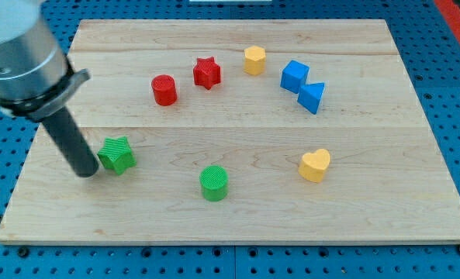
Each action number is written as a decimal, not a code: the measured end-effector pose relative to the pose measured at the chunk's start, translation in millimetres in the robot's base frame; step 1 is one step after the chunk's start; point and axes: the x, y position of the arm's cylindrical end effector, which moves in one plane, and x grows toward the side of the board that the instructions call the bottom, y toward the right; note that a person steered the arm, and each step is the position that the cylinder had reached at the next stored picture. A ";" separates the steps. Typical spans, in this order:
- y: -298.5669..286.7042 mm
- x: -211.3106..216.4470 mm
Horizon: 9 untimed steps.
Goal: Place the red blocks in a diagonal line
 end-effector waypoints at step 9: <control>78.9 -185.4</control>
